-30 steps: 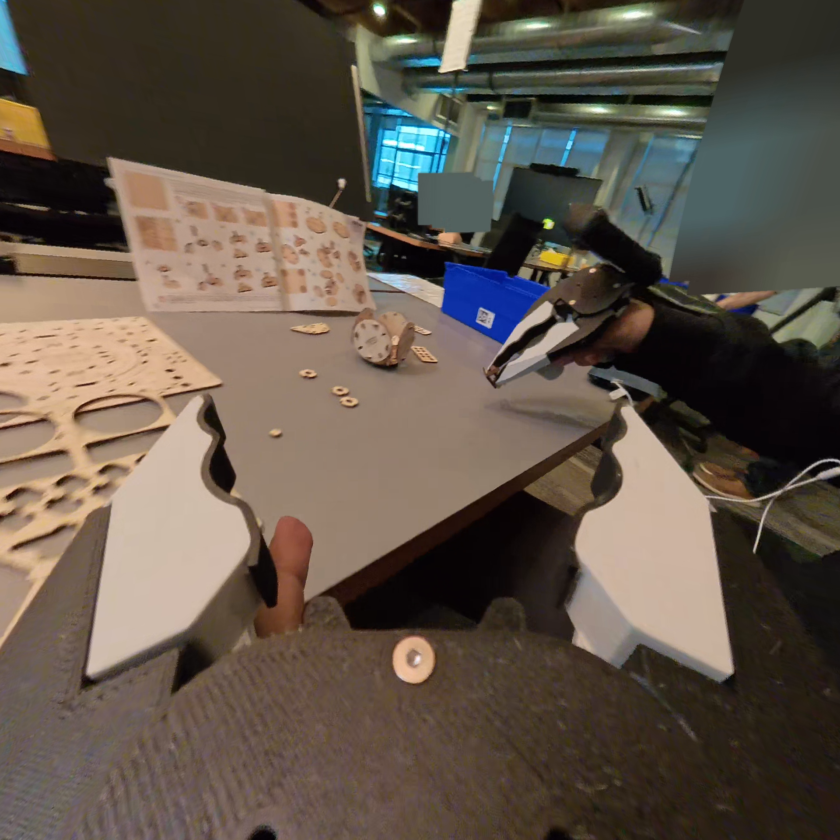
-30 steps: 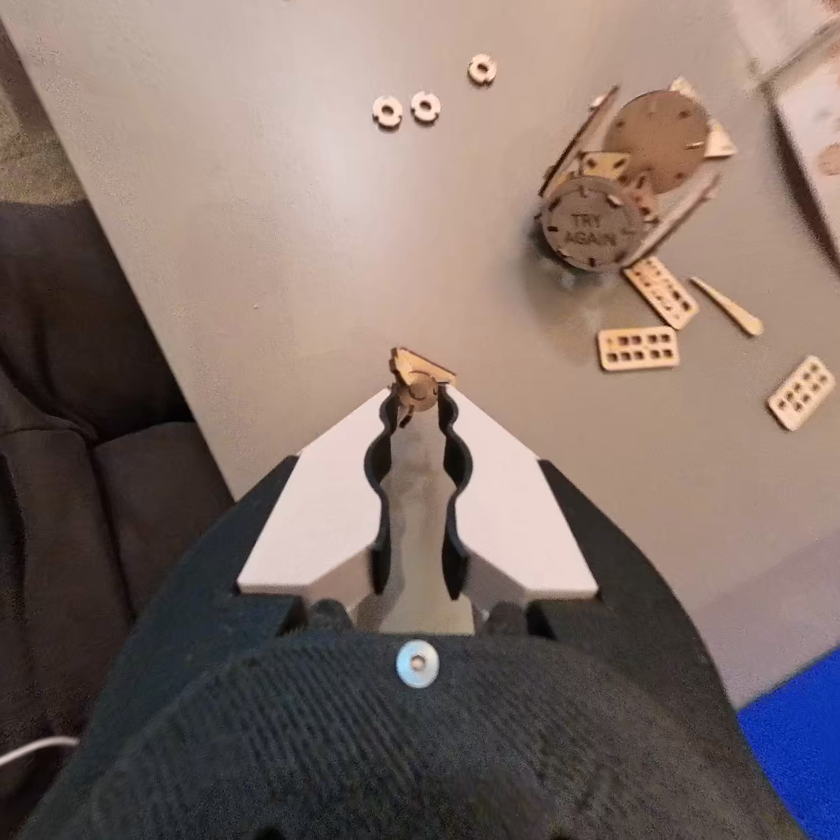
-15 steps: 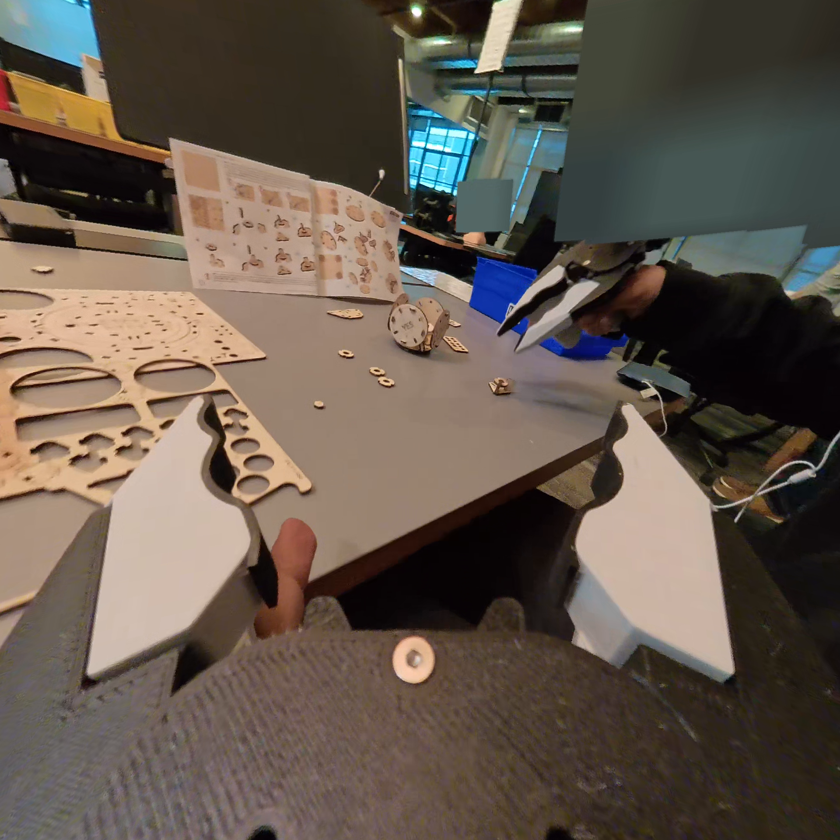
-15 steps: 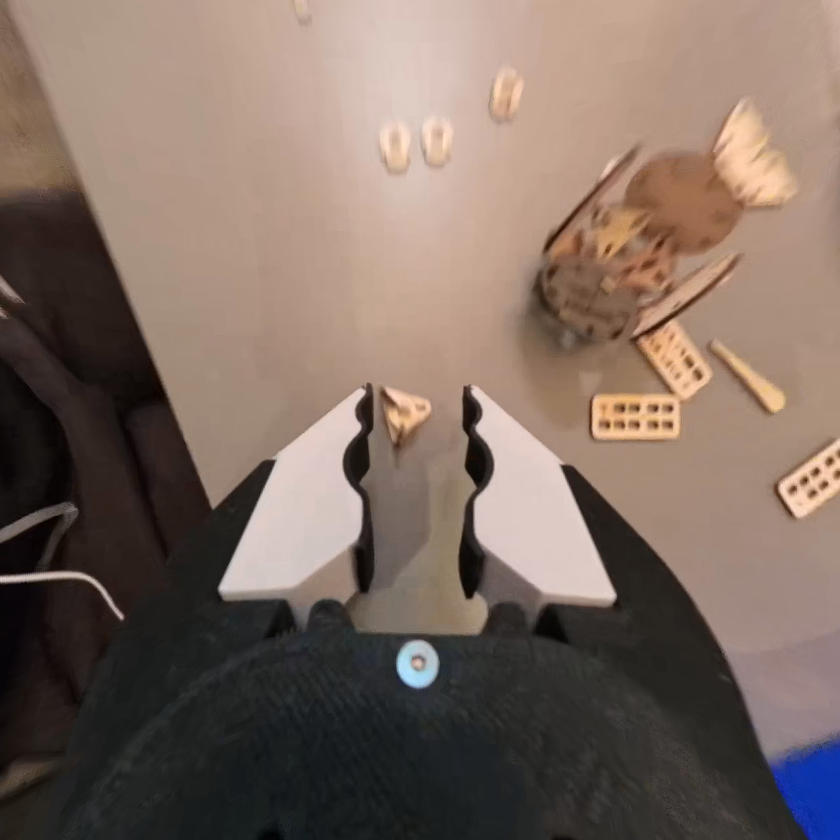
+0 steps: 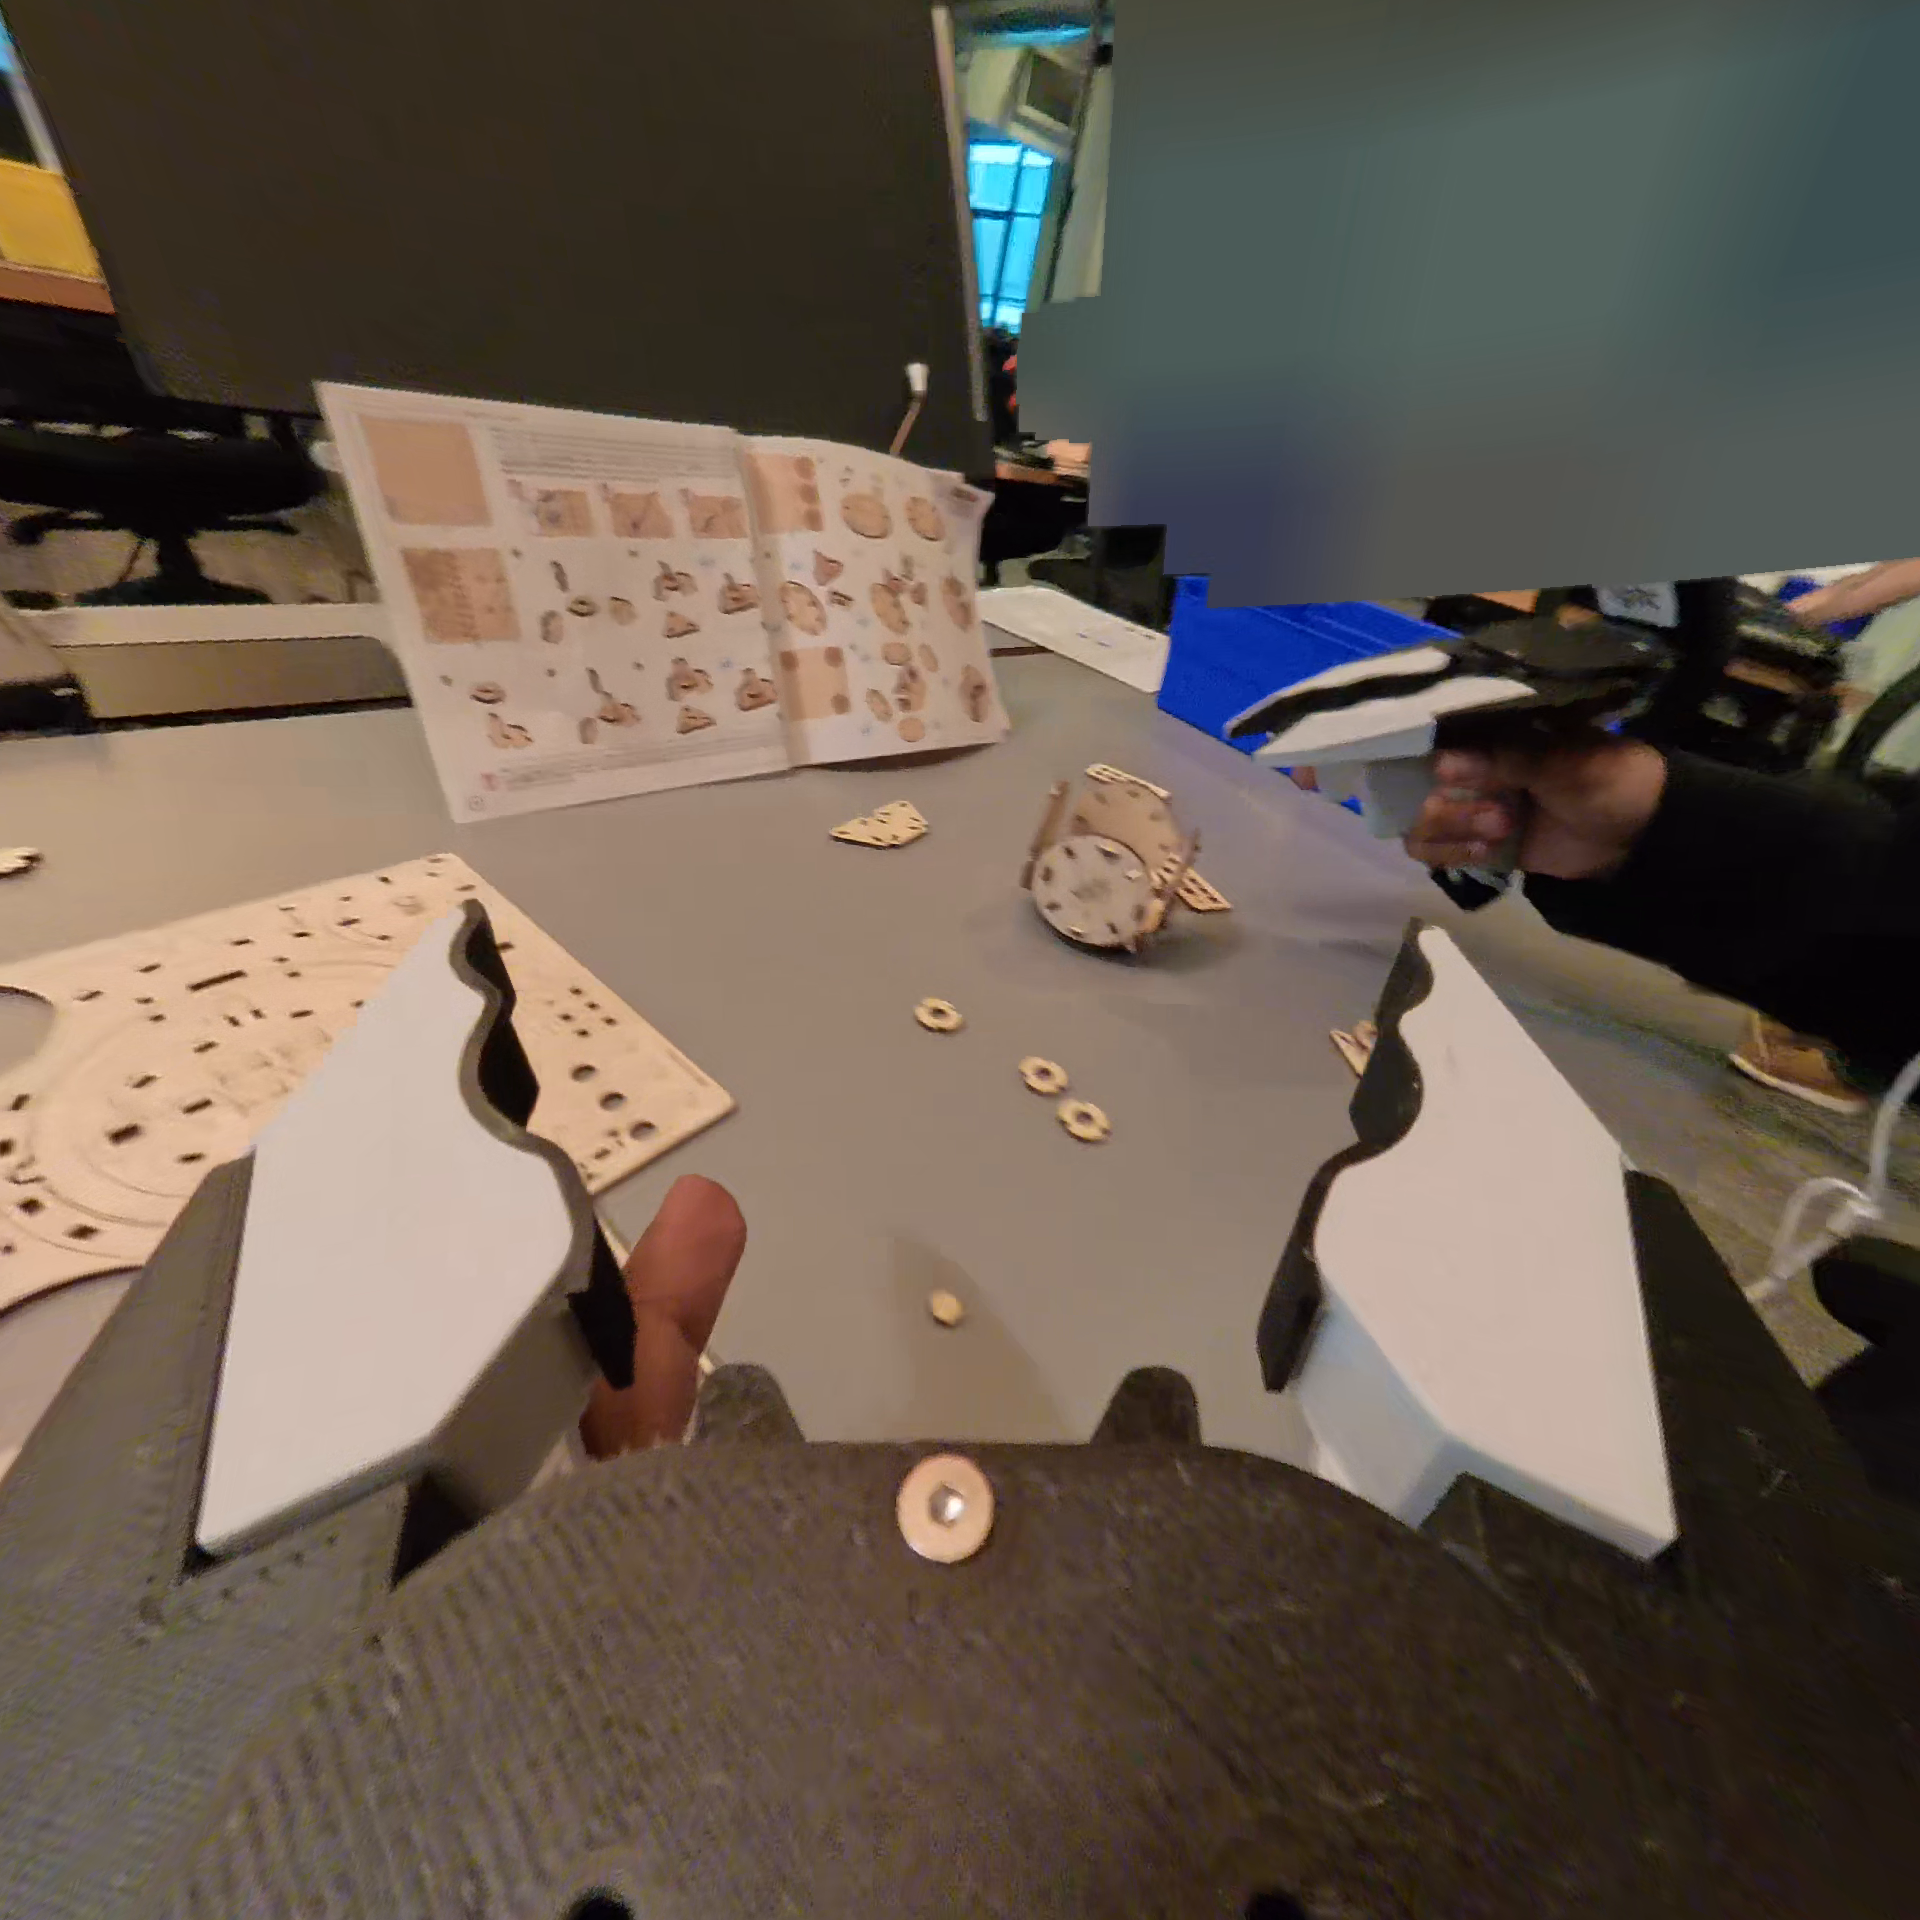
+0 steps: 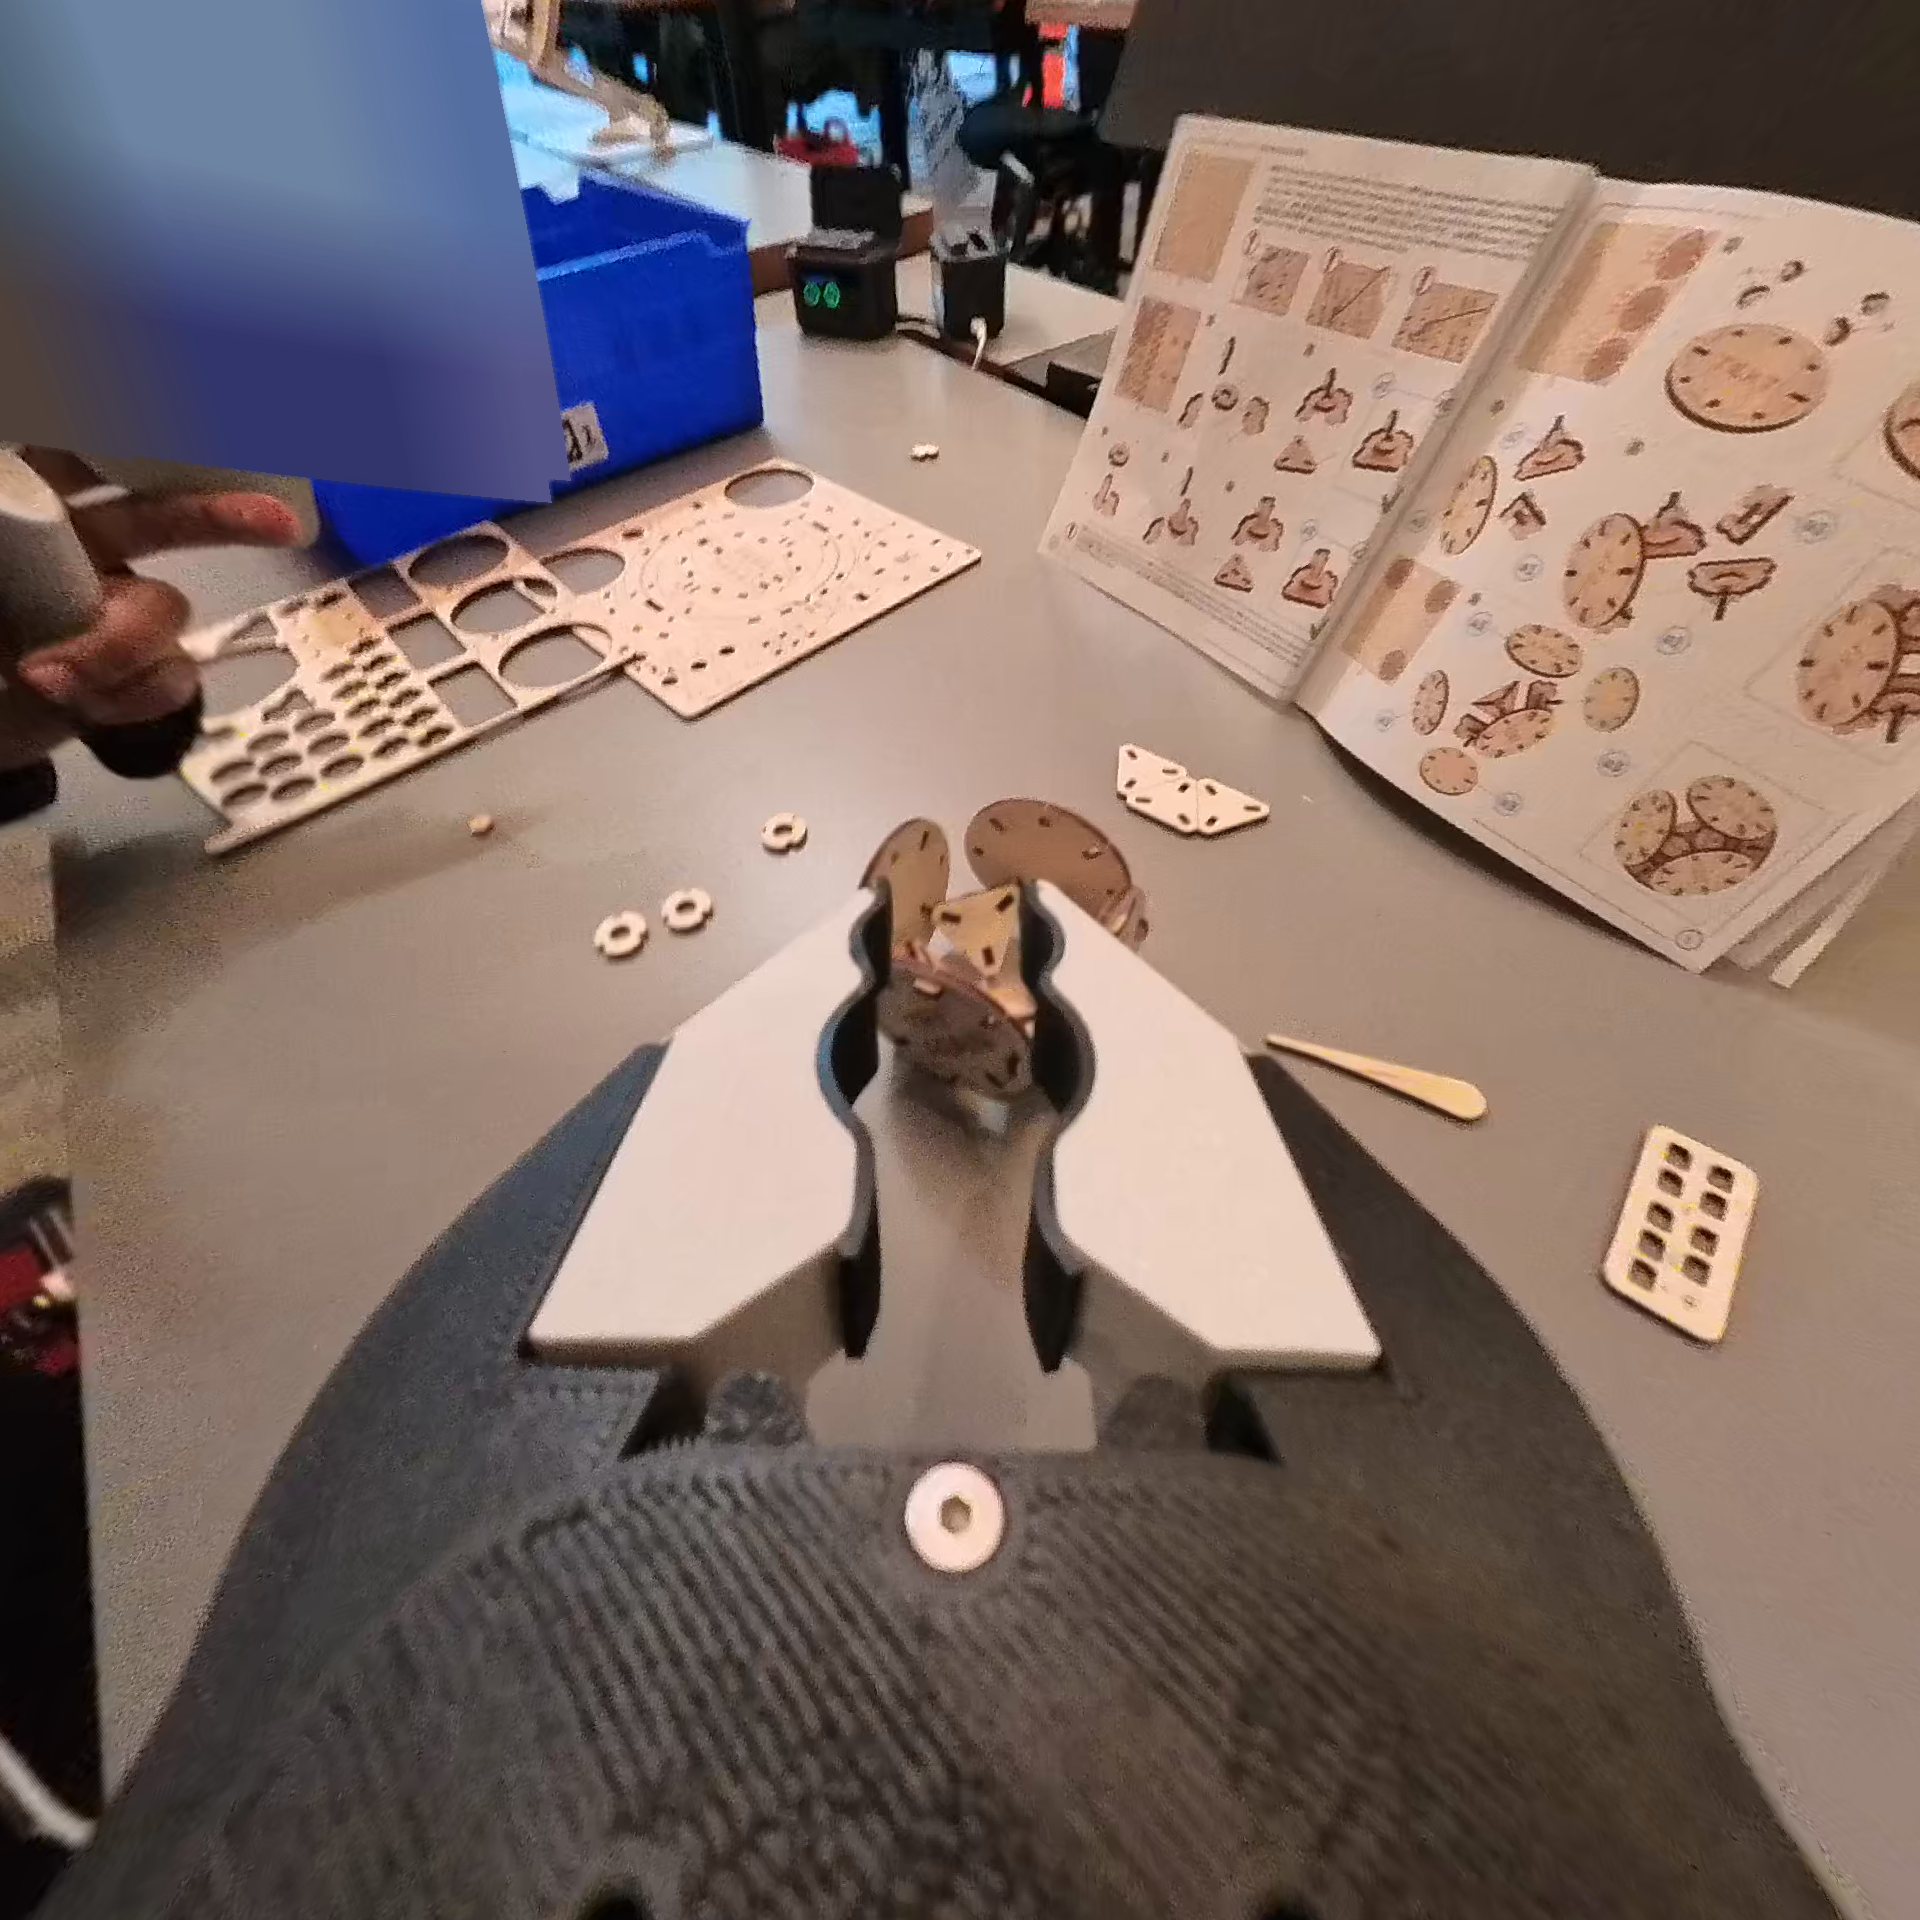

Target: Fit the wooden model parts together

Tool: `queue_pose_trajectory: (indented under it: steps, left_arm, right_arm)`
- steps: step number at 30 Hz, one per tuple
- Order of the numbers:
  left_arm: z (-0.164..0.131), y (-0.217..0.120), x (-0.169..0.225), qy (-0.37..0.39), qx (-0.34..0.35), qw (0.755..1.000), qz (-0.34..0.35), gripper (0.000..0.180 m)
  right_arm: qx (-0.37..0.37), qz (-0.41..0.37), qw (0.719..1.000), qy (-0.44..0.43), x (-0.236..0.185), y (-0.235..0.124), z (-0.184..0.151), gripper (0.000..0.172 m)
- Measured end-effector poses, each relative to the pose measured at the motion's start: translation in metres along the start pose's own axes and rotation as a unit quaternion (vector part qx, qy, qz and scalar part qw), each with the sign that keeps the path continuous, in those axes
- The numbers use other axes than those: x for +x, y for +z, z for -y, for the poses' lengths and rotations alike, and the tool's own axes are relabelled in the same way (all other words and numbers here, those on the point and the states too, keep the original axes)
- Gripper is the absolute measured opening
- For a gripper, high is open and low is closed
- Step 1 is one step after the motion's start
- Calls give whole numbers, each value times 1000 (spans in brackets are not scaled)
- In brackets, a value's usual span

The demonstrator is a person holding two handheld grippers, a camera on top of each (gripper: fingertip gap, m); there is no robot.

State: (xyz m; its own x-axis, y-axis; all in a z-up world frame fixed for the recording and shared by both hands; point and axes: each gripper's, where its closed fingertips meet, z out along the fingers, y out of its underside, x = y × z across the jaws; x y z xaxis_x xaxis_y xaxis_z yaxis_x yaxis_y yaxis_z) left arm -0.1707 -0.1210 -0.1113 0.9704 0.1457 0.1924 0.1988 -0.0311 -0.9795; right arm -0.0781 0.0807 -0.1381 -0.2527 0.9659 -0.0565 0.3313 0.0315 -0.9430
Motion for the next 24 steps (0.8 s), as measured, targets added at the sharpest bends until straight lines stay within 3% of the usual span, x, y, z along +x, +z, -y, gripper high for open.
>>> queue_pose_trajectory:
  steps: [6,10,11,13,15,19,22,24]
  left_arm:
    - [25,17,-35,-34,10,998,46,156]
    - [21,21,-53,-46,-9,991,122,156]
    - [20,25,-51,-56,-9,991,121,151]
    - [24,35,-35,-75,15,993,89,116]
    - [24,50,-18,-83,25,995,51,109]
    - [-1,86,1,-44,-60,997,33,68]
    - [-25,103,29,2,-137,990,20,64]
    - [-44,110,49,46,-181,982,29,73]
  right_arm:
    - [107,-7,991,82,8,-8,16,17]
    - [155,9,975,161,5,-25,21,17]
    - [163,23,971,174,1,-28,23,18]
    - [167,36,969,177,-8,-31,23,21]
    - [155,32,976,148,-16,-29,21,22]
    - [99,-19,994,43,-26,-14,13,23]
    - [17,-31,999,-7,-41,-5,-15,34]
    - [-49,-54,997,-29,-44,-6,-41,58]
